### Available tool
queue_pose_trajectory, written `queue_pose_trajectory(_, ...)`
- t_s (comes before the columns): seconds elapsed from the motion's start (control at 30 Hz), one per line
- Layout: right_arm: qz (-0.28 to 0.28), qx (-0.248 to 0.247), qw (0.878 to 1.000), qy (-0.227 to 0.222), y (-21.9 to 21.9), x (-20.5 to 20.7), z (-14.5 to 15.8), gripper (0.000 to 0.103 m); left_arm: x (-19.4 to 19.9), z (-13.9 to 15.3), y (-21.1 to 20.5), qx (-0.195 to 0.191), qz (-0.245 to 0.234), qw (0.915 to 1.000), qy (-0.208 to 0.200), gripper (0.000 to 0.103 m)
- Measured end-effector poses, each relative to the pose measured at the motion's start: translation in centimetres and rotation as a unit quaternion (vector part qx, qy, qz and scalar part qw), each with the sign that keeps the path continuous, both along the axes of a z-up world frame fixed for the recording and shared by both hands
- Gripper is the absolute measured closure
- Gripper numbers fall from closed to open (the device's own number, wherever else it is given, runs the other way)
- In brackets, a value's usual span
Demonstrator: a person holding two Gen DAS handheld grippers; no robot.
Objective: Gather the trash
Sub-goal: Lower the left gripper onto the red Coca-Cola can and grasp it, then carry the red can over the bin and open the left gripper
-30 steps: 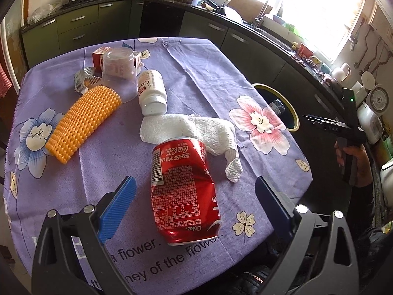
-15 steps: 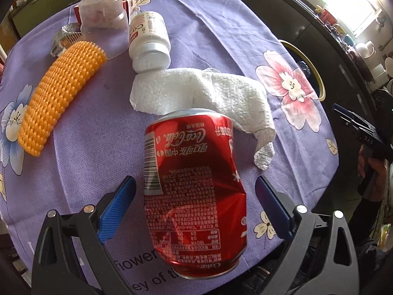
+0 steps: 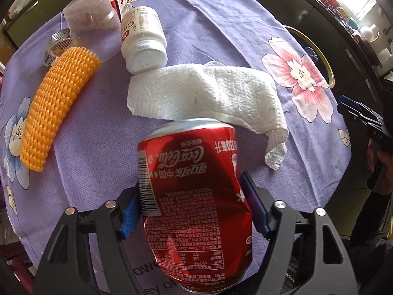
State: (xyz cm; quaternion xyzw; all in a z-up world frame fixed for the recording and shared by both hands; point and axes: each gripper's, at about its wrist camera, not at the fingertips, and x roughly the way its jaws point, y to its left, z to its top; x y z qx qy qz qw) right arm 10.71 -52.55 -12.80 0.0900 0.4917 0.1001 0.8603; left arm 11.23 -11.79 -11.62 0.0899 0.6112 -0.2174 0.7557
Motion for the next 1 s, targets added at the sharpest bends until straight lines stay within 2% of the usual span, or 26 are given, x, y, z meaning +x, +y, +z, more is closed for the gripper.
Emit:
queue_pose_trajectory(0.27, 0.001, -0.003, 1.0, 0.0, 0.3, 0.0, 0.1, 0.035, -0.3, 0.8, -0.3, 0.009, -0.01, 0.9996, -0.023, 0.034)
queue_pose_trajectory(0.63, -0.01, 0.006, 1.0, -0.001, -0.5, -0.5, 0.0, 0.035, -1.6, 5.3, -1.4, -0.007, -0.041, 0.9967, -0.07, 0.034)
queue_pose_trajectory(0.93, -0.017, 0.012, 1.0, 0.0, -1.1, -0.9, -0.2, 0.035, -1.8, 6.9, -2.1, -0.014, -0.054, 0.9939, -0.095, 0.035)
queue_pose_trajectory(0.97, -0.016, 0.012, 1.0, 0.0, -1.1, -0.9, -0.2, 0.035, -1.8, 6.9, -2.2, -0.013, -0.057, 0.9939, -0.094, 0.049)
queue_pose_trajectory(1.0, -0.016, 0.011, 1.0, 0.0, -1.1, -0.9, -0.3, 0.035, -1.8, 6.8, -2.2, -0.012, -0.058, 0.9943, -0.088, 0.058)
